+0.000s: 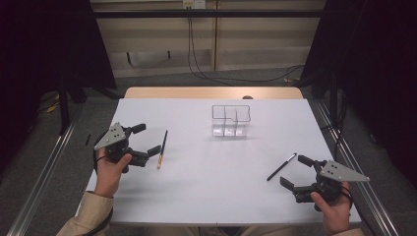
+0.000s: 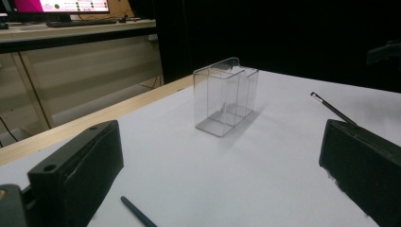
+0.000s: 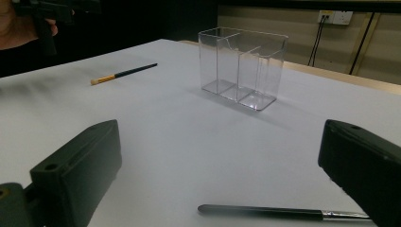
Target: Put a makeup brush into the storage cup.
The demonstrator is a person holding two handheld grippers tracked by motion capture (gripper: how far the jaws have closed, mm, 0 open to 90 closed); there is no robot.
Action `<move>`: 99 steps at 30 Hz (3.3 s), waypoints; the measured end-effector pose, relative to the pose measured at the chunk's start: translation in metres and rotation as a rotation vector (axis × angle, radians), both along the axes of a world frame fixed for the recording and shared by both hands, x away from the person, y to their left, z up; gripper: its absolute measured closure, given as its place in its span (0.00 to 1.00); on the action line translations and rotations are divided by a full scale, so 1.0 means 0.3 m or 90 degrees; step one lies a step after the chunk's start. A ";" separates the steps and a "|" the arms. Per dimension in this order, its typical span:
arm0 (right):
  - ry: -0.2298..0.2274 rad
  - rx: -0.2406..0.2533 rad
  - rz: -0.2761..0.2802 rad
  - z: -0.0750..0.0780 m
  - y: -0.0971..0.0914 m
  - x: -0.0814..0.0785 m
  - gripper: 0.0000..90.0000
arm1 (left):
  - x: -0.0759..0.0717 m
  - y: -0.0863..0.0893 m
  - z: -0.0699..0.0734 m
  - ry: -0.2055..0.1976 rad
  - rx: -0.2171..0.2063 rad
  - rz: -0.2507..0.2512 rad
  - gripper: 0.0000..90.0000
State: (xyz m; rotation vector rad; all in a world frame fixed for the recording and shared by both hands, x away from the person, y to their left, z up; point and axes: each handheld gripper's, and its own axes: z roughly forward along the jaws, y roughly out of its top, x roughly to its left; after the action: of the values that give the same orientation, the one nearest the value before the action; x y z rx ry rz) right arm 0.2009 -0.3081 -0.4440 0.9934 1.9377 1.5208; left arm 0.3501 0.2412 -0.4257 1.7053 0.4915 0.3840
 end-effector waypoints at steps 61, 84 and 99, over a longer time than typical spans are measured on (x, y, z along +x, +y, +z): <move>0.002 0.002 0.015 -0.002 0.006 0.005 0.00 | 0.155 -0.102 -0.032 0.325 0.262 0.111 0.00; 0.004 0.002 0.021 -0.002 0.007 0.008 0.00 | 0.182 -0.165 -0.035 0.480 0.436 0.146 0.22; 0.004 0.003 0.022 -0.002 0.007 0.008 0.00 | 0.186 -0.181 -0.054 0.508 0.453 0.152 0.46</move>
State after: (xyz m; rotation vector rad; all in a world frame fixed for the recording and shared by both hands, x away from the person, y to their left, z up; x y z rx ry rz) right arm 0.2034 -0.3061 -0.4446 0.9716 1.9665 1.5432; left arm 0.4059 0.1870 -0.4419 2.4904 1.2552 0.0102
